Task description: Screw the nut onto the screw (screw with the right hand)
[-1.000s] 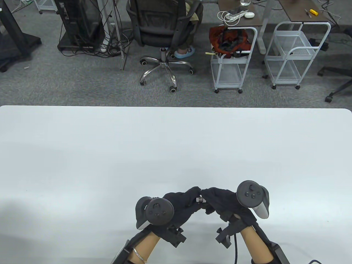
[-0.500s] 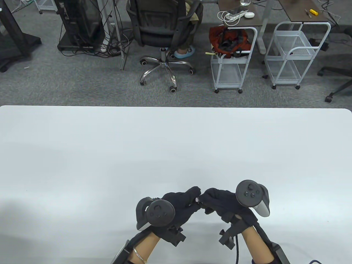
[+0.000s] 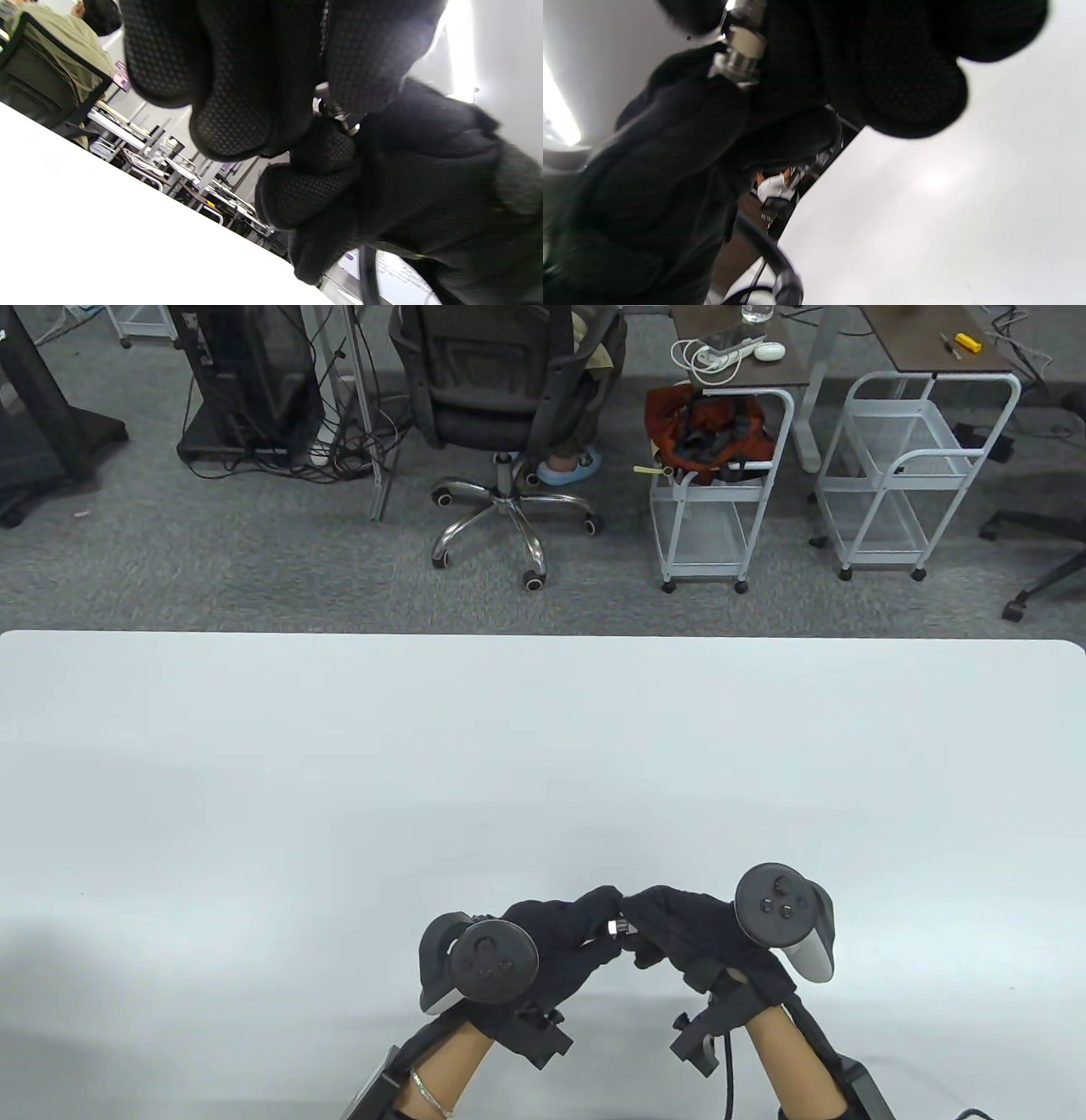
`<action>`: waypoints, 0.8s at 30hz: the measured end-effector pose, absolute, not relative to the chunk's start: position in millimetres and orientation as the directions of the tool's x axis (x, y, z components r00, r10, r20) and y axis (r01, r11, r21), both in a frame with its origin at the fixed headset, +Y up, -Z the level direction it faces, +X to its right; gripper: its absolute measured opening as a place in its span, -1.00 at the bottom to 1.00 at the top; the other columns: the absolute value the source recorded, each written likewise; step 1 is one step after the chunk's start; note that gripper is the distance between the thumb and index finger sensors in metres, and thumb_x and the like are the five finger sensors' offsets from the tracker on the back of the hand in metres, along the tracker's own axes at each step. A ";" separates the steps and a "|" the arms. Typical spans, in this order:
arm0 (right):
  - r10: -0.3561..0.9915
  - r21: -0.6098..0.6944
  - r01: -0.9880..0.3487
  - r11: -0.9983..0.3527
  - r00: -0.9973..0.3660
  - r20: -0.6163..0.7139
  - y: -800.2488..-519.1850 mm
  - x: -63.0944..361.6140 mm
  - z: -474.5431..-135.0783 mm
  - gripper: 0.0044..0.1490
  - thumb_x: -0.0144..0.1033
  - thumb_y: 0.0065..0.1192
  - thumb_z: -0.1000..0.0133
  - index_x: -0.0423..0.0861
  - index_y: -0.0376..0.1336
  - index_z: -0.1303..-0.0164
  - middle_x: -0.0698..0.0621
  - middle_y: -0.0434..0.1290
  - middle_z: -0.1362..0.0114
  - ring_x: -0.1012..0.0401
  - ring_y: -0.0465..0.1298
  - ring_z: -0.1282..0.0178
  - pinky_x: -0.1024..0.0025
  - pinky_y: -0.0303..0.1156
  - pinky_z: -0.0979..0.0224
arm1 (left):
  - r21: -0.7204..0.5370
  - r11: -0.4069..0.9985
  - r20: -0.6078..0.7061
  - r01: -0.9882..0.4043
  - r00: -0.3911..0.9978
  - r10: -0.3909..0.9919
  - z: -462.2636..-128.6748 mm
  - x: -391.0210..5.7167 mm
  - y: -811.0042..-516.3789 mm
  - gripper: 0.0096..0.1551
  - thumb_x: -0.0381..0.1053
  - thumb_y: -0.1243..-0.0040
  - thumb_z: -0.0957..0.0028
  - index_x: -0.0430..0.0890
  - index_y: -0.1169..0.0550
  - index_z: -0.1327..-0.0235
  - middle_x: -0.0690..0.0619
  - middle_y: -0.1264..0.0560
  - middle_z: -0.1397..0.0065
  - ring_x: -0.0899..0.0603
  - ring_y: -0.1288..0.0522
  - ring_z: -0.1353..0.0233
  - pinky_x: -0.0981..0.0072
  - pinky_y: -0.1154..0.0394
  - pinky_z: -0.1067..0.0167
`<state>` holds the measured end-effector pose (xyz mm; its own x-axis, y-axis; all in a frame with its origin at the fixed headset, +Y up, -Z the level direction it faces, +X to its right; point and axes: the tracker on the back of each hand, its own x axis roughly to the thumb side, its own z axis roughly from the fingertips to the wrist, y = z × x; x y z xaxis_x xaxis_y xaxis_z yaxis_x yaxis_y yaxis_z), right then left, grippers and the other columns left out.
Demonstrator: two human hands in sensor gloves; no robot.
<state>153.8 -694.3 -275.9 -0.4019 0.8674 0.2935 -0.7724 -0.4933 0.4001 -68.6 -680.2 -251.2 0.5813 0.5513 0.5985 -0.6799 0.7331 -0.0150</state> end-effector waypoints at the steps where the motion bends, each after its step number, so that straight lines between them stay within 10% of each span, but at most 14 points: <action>1: 0.862 0.447 -0.737 -0.507 -0.416 0.291 -694.2 152.6 -276.1 -0.35 -0.01 0.18 -0.25 -0.39 0.35 -0.09 -0.39 0.56 -0.13 -0.09 0.65 0.07 -0.07 0.45 -0.05 | -0.001 0.741 0.605 -0.672 0.589 0.535 -251.3 -68.7 -679.8 -0.46 0.07 -0.33 0.05 -0.17 -0.65 -0.13 0.05 -0.82 -0.04 0.00 -0.80 0.02 0.20 -0.66 -0.04; 6: 0.854 0.267 -0.826 -0.497 -0.411 0.320 -695.0 152.9 -275.3 -0.42 -0.10 -0.01 -0.30 -0.32 0.49 0.24 -0.28 0.68 0.14 0.00 0.71 0.35 0.01 0.51 0.13 | -0.046 0.716 0.603 -0.696 0.552 0.575 -251.3 -67.5 -680.3 -0.46 0.07 -0.33 0.05 -0.17 -0.65 -0.12 0.05 -0.82 -0.03 0.00 -0.80 0.03 0.20 -0.66 -0.04; 11: 0.849 0.437 -0.729 -0.527 -0.435 0.299 -693.4 152.1 -274.5 -0.37 -0.03 0.17 -0.26 -0.38 0.35 -0.10 -0.37 0.56 -0.15 -0.09 0.65 0.06 -0.06 0.45 -0.06 | 0.007 0.745 0.608 -0.668 0.594 0.527 -250.2 -68.5 -679.3 -0.46 0.07 -0.33 0.05 -0.17 -0.65 -0.13 0.06 -0.82 -0.03 0.00 -0.80 0.03 0.21 -0.67 -0.03; 15: 0.843 0.253 -0.821 -0.512 -0.425 0.329 -694.4 153.2 -274.2 -0.42 -0.08 0.00 -0.30 -0.30 0.50 0.26 -0.26 0.69 0.14 0.00 0.71 0.35 0.02 0.52 0.13 | -0.031 0.735 0.622 -0.677 0.562 0.544 -250.1 -66.5 -679.8 -0.46 0.08 -0.35 0.07 -0.15 -0.66 -0.11 0.06 -0.82 -0.03 0.00 -0.80 0.03 0.20 -0.67 -0.03; 20: 0.853 0.432 -0.736 -0.521 -0.433 0.291 -693.9 151.1 -274.4 -0.34 -0.01 0.16 -0.26 -0.39 0.35 -0.10 -0.39 0.56 -0.13 -0.09 0.66 0.08 -0.06 0.45 -0.04 | 0.023 0.755 0.612 -0.655 0.607 0.508 -249.8 -68.3 -679.4 -0.46 0.08 -0.34 0.06 -0.16 -0.66 -0.11 0.05 -0.82 -0.02 0.00 -0.80 0.04 0.21 -0.67 -0.03; 24: 0.842 0.260 -0.814 -0.520 -0.435 0.321 -694.4 151.2 -273.5 -0.41 -0.09 -0.02 -0.30 -0.33 0.49 0.21 -0.28 0.68 0.12 0.00 0.71 0.33 0.01 0.51 0.12 | -0.007 0.738 0.622 -0.675 0.575 0.532 -249.4 -66.9 -679.2 -0.46 0.08 -0.34 0.07 -0.16 -0.66 -0.11 0.06 -0.82 -0.02 0.01 -0.80 0.04 0.21 -0.67 -0.03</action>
